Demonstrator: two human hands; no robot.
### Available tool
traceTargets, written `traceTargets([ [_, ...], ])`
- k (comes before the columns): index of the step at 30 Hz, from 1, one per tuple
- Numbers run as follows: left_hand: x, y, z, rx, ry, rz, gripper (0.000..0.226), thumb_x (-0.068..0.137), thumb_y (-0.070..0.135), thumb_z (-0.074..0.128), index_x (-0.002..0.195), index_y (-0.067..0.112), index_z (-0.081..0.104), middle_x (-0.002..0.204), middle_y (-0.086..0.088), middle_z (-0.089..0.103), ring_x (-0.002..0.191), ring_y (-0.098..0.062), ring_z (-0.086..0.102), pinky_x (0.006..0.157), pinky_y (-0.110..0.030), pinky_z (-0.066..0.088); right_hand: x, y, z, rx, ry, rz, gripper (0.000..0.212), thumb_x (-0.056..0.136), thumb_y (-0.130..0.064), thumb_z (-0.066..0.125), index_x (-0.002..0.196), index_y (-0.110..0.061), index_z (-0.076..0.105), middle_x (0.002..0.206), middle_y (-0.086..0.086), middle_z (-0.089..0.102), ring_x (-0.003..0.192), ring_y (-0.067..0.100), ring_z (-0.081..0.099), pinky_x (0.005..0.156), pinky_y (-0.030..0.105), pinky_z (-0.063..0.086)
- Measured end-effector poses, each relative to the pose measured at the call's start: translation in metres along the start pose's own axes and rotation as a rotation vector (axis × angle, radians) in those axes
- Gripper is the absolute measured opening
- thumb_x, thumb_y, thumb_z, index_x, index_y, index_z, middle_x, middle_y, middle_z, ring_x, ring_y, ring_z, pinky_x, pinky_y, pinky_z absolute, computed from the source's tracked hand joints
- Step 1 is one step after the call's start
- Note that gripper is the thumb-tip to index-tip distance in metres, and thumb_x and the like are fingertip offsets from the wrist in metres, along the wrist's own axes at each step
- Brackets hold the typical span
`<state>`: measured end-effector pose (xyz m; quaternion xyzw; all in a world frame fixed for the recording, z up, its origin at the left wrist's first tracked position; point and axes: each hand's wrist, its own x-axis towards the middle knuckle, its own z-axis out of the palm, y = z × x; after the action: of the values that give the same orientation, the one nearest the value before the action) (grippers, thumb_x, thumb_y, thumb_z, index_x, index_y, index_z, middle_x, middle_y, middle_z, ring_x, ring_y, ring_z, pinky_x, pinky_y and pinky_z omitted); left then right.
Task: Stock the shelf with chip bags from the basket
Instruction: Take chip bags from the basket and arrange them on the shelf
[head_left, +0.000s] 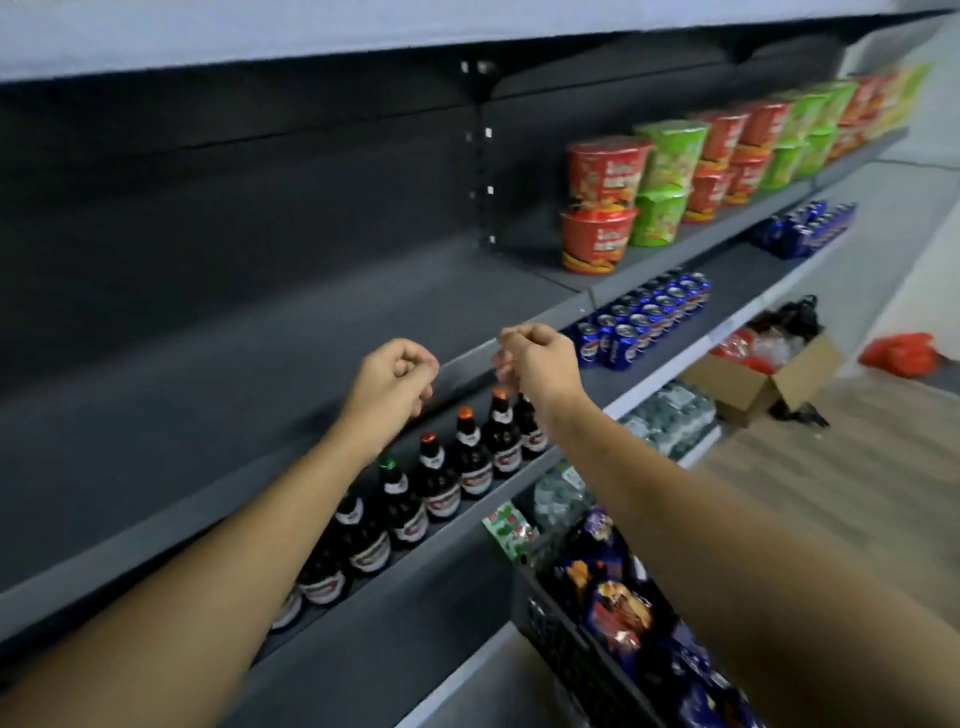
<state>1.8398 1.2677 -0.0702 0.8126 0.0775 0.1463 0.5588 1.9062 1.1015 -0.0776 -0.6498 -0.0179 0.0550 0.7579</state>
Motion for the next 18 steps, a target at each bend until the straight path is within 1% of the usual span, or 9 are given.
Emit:
traceTargets([
  [3,0.003,0.001,0.065,0.004,-0.116,-0.018,0.015,0.095,0.008,0.057,0.081,0.013,0.059,0.059,-0.003,0.057,0.044,-0.014,0.045,0.042,-0.019,0.036,0.002,0.014,-0.07,0.024,0.115,0.048,0.017,0.1,-0.009,0.057,0.083,-0.009,0.057,0.064,0.007,0.055,0.048,0.017,0.045,0.046,0.023,0.037],
  [5,0.006,-0.004,0.1,0.013,-0.189,-0.043,0.012,0.096,0.011,0.057,0.084,0.011,0.06,0.059,-0.002,0.058,0.045,-0.014,0.046,0.04,-0.017,0.034,0.002,0.028,-0.106,0.021,0.18,0.075,0.018,0.1,-0.01,0.057,0.083,-0.01,0.057,0.066,0.008,0.054,0.05,0.016,0.045,0.047,0.022,0.037],
  [9,0.016,-0.026,0.169,0.033,-0.34,-0.111,0.012,0.097,0.012,0.057,0.086,0.01,0.059,0.064,-0.005,0.059,0.045,-0.014,0.047,0.038,-0.019,0.033,0.0,0.062,-0.172,-0.04,0.334,0.132,0.01,0.1,-0.011,0.057,0.093,-0.006,0.061,0.063,0.007,0.058,0.048,0.014,0.05,0.046,0.021,0.039],
  [11,0.021,-0.045,0.203,0.044,-0.414,-0.139,0.012,0.098,0.011,0.056,0.086,0.009,0.058,0.065,-0.006,0.058,0.044,-0.014,0.047,0.038,-0.019,0.034,0.0,0.084,-0.201,-0.053,0.411,0.177,0.009,0.101,-0.011,0.056,0.095,-0.005,0.06,0.064,0.008,0.058,0.046,0.013,0.05,0.045,0.021,0.039],
  [14,0.028,-0.078,0.245,0.069,-0.515,-0.209,0.009,0.097,0.012,0.056,0.093,0.005,0.058,0.068,-0.007,0.059,0.046,-0.015,0.049,0.04,-0.021,0.035,0.001,0.121,-0.235,-0.057,0.496,0.251,0.01,0.101,-0.01,0.056,0.092,-0.007,0.058,0.064,0.007,0.059,0.046,0.015,0.05,0.047,0.023,0.04],
  [18,0.041,-0.131,0.294,0.109,-0.647,-0.331,0.01,0.097,0.016,0.057,0.092,0.008,0.059,0.071,-0.008,0.061,0.048,-0.015,0.052,0.044,-0.025,0.038,0.004,0.171,-0.271,-0.029,0.585,0.372,0.009,0.102,-0.01,0.054,0.095,-0.005,0.057,0.064,0.008,0.054,0.048,0.015,0.05,0.045,0.024,0.041],
])
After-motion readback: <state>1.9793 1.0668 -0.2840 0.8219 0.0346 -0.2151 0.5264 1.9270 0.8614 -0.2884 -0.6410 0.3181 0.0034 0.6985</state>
